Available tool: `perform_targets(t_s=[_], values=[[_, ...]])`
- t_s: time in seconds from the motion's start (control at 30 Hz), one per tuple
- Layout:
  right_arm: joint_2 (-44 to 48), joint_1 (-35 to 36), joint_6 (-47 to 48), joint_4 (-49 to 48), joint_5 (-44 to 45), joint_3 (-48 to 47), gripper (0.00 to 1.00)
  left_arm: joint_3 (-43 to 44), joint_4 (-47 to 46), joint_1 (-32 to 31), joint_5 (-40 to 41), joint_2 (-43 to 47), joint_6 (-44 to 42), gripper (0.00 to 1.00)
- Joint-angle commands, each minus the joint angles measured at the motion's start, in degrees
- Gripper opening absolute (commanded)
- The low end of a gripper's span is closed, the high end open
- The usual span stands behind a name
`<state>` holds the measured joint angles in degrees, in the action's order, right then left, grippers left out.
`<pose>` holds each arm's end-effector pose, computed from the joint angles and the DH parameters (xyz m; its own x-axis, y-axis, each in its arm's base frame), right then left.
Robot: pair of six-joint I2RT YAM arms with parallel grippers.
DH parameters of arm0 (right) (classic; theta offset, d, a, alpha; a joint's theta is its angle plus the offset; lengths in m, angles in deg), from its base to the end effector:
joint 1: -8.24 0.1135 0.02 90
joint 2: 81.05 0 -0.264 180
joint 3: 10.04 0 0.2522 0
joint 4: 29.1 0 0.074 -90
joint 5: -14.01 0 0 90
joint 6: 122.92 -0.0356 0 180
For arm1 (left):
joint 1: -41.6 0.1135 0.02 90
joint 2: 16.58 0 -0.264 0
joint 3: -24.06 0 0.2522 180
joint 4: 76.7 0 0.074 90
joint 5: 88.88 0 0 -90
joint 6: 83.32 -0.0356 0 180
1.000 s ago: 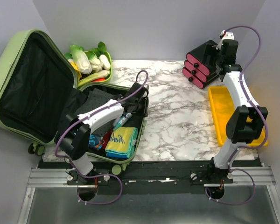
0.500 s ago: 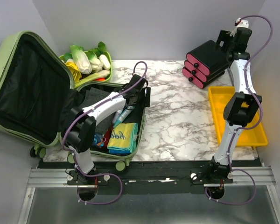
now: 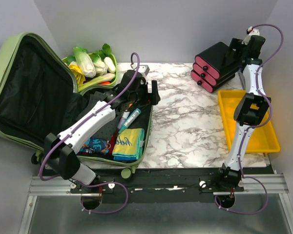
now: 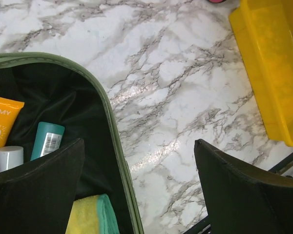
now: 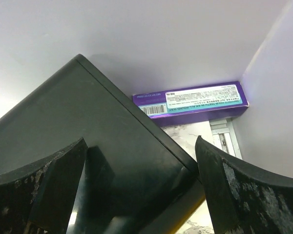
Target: Open, take out, and arrange the luggage
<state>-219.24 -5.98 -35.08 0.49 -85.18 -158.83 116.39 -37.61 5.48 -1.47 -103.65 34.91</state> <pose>0.5519 -0.1340 0.3004 -0.3116 0.1173 -0.9429 0.1079 0.9903 0.0876 0.2807 -0.2068 0.3393 -0.6891 -0.0821 -0.7200 0.3328 0.8467 -0.4151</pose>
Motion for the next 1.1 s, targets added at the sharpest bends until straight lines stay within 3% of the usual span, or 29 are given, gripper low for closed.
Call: perform_targets(t_s=[0.0,0.17,0.37,0.7,0.8,0.9,1.07], values=[[1.8,-0.2,0.8,0.0,-5.3,1.6,1.00,-1.8,0.7,-0.2,4.7,3.7,-0.8,0.99],[2.9,-1.0,-2.6,-0.8,-7.9,3.4,1.00,-2.5,1.4,-0.2,6.5,4.4,-0.3,0.99],[4.1,-1.0,0.5,0.7,-20.2,6.0,1.00,-2.6,2.1,-0.2,7.2,4.4,-0.6,0.99],[8.1,-1.1,-0.8,0.5,-3.3,6.3,1.00,-4.9,1.7,-0.2,7.7,6.8,-0.7,0.99],[11.7,-1.1,-1.3,0.6,-2.4,5.5,1.00,-5.3,0.6,-0.2,6.9,7.5,-1.4,0.99],[15.9,-1.1,-2.9,0.2,1.9,9.3,1.00,-5.0,0.0,-0.2,6.9,7.5,-1.6,0.99],[28.7,-1.1,-3.3,-1.4,8.2,27.5,1.00,-6.7,-3.5,-0.2,5.0,9.1,-2.0,0.99]])
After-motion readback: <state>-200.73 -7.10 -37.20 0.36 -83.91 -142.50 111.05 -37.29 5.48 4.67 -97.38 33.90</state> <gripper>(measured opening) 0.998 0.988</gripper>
